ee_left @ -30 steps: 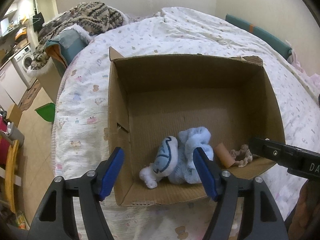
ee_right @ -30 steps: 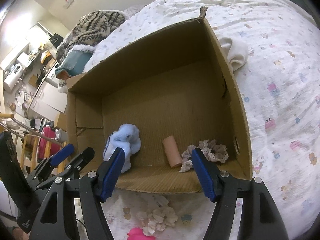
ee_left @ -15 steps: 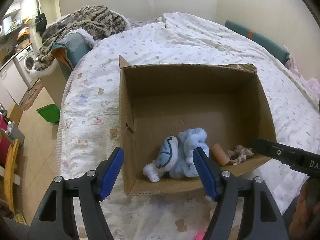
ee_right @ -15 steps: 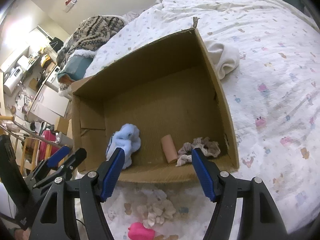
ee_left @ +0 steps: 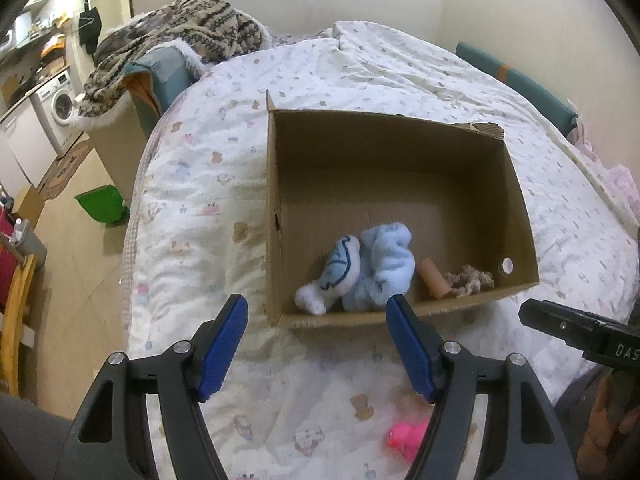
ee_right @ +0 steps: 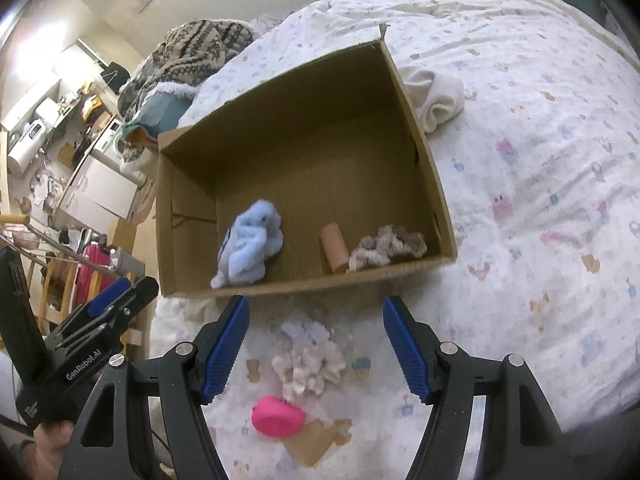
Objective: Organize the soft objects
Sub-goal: 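Move the left gripper down to the pink rubber duck and grasp it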
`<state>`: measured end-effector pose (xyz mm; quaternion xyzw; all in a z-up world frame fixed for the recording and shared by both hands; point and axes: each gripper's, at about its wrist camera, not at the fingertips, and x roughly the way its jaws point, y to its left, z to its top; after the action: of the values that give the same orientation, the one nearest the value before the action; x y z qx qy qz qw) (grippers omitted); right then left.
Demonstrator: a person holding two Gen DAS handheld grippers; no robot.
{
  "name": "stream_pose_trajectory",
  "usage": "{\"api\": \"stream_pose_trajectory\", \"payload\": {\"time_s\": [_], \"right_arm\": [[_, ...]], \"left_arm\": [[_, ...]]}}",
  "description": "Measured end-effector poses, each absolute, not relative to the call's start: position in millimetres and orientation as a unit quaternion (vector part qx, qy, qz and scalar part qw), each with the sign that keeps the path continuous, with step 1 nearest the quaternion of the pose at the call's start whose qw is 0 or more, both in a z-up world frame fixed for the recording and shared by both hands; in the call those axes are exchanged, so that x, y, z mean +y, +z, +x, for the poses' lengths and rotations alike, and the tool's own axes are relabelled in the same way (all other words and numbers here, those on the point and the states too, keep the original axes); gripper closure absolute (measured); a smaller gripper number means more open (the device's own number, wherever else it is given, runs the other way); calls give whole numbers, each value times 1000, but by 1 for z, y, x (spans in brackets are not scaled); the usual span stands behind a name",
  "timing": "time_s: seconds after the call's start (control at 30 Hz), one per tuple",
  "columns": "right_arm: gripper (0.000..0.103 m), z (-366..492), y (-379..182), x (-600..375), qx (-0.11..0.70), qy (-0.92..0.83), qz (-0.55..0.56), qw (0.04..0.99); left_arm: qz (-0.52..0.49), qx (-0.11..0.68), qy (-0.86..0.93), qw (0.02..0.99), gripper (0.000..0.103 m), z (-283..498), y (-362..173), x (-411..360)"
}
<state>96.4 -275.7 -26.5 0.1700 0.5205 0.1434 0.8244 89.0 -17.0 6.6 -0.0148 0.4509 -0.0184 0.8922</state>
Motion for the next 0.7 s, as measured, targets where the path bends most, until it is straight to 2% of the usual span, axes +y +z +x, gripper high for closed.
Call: {"api": "stream_pose_trajectory", "payload": {"time_s": [0.47,0.7], "right_arm": [[30,65,-43,-275,561,147,187,793],[30,64,-90,-261,659,149,170,717]], "left_arm": [[-41,476,-4,879,34,54,-1,-6],[-50,501,3,864,34,54,-17,-5]]}}
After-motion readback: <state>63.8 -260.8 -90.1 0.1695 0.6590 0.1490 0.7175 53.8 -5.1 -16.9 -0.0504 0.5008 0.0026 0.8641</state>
